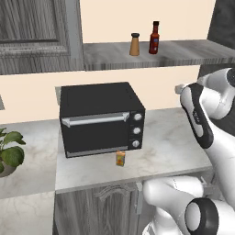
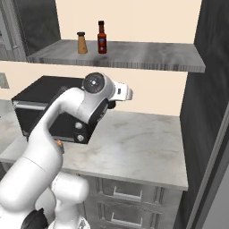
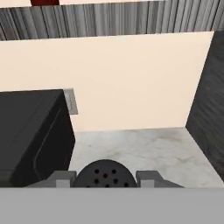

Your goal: There are various items on the counter. Only move the condiments/shakers into the cabinet.

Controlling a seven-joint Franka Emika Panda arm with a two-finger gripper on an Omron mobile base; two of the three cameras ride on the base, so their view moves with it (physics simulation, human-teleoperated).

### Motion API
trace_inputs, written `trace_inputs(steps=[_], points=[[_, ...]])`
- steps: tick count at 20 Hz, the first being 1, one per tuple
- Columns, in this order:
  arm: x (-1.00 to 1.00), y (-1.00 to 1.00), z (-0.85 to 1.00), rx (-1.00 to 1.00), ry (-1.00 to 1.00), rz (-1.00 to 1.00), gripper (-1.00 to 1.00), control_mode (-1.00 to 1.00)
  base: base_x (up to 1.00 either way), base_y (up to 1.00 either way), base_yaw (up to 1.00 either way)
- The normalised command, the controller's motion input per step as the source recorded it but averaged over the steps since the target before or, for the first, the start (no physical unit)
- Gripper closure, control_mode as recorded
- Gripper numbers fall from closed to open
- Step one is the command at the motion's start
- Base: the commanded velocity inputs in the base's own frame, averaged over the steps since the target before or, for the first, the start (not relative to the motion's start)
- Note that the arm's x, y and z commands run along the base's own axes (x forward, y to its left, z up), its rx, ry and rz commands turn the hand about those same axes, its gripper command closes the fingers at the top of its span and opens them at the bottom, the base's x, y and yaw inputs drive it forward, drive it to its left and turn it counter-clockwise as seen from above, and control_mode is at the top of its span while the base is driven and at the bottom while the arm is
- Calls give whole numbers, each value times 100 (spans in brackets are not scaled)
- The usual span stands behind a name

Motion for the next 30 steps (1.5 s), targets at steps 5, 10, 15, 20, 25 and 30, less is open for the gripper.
trace_inputs(steps=[5,10,15,20,25,30], points=[[0,-1,100,0,-11,0,100,-100,0,0,0],[0,-7,100,0,-10,0,100,-100,0,0,0],[31,-2,88,0,0,0,100,-100,0,0,0],[56,-12,46,0,0,0,100,-100,0,0,0],[74,-6,-11,-1,2,0,100,-100,0,0,0],[44,-6,-41,-2,5,0,100,-100,0,0,0]])
